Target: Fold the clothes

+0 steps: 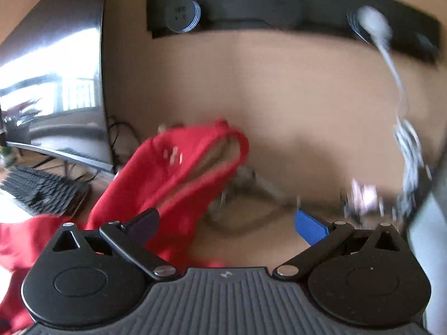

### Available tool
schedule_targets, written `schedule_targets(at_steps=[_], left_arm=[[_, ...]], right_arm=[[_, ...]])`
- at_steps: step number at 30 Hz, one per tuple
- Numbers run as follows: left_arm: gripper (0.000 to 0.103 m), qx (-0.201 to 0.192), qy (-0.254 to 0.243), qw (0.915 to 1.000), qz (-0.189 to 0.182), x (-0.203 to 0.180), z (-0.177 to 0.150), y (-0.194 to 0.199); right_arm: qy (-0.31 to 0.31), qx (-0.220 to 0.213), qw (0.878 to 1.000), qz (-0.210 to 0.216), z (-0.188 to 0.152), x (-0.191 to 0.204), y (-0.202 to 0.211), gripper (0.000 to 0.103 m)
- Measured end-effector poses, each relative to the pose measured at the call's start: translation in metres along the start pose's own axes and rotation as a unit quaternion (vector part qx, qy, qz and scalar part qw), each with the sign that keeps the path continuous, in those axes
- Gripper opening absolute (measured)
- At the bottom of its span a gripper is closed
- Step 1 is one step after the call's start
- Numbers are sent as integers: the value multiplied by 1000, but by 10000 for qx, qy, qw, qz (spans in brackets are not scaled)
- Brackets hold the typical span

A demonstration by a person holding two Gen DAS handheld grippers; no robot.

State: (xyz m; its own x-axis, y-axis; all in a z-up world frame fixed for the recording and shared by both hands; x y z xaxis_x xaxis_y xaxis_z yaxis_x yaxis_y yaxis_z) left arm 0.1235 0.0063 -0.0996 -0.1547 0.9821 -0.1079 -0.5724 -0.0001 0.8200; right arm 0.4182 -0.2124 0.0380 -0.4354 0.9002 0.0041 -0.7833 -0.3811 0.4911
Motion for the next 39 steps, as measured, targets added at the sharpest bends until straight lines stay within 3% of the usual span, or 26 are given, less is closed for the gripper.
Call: schedule_targets(at_steps=[5, 8, 9, 11, 13, 15, 18, 19, 20, 21, 22, 24, 26, 28, 32, 35, 39], left_arm=[[103, -86, 137, 9999, -15, 1, 0, 1], [103, -133, 6, 9999, -33, 0, -4, 2], [103, -170, 20, 9998, -68, 2, -5, 3], [103, -255, 78, 9995, -154, 5, -8, 4], [103, -304, 125, 9992, -214, 8, -8, 5], [103, -335, 170, 9990, -231, 9, -9, 6], [103, -347, 239, 9990, -149, 9, -10, 7], [103, -352, 240, 9990, -118, 8, -10, 7], [103, -341, 208, 9992, -86, 6, -10, 6], [103, -322, 165, 9993, -54, 5, -9, 5], [103, -303, 123, 9995, -22, 3, -8, 4], [103, -268, 82, 9996, 16, 1, -7, 3], [103, -232, 81, 9997, 23, 0, -5, 2], [103, -184, 62, 9998, -26, 2, -4, 3], [103, -282, 186, 9987, -381, 13, 3, 11], [103, -443, 332, 9960, -706, 24, 11, 18], [103, -659, 360, 9904, -1163, 31, 40, 14]], right_arm=[[731, -224, 9885, -1306, 22, 24, -82, 103], [961, 475, 9854, -1321, 27, 21, -130, 103], [945, 442, 9865, -1259, 28, 19, -137, 103], [908, -30, 9856, -1427, 36, 18, -139, 101], [727, -837, 9775, -1794, 52, 21, -115, 98], [743, -1813, 9666, -1651, 70, 36, -66, 99], [1171, -3147, 9294, -1530, 86, 71, -3, 103], [1245, -3369, 9220, -1445, 89, 80, 8, 103], [1330, -3345, 9240, -1292, 93, 87, 11, 103], [1554, -2997, 9350, -1088, 98, 96, 4, 103], [1869, -2313, 9511, -829, 101, 106, -12, 103], [1921, -1278, 9721, -422, 95, 110, -41, 103], [1560, -652, 9853, -247, 83, 98, -54, 103], [1023, -319, 9942, 20, 73, 74, -42, 103], [-34, 132, 9993, 353, 36, 20, 14, 103], [-653, 561, 9943, 629, -25, 8, 68, 103], [-1023, 1322, 9842, 584, -99, 32, 92, 63]])
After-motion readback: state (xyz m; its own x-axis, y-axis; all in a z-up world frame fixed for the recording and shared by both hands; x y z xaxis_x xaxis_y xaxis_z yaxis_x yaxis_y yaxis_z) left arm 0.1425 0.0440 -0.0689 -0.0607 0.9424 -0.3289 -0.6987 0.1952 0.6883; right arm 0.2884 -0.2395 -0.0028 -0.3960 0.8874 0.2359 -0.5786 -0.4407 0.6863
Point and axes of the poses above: each gripper's, at about its wrist camera, not at the fingertips, and y roughly against the way its jaws point, x to its left, z to its top, the point moved 1 cm from there along -y, roughly the way its jaws point, and after that the axes turned 3 degrees about -y, right-handed, at the moved point
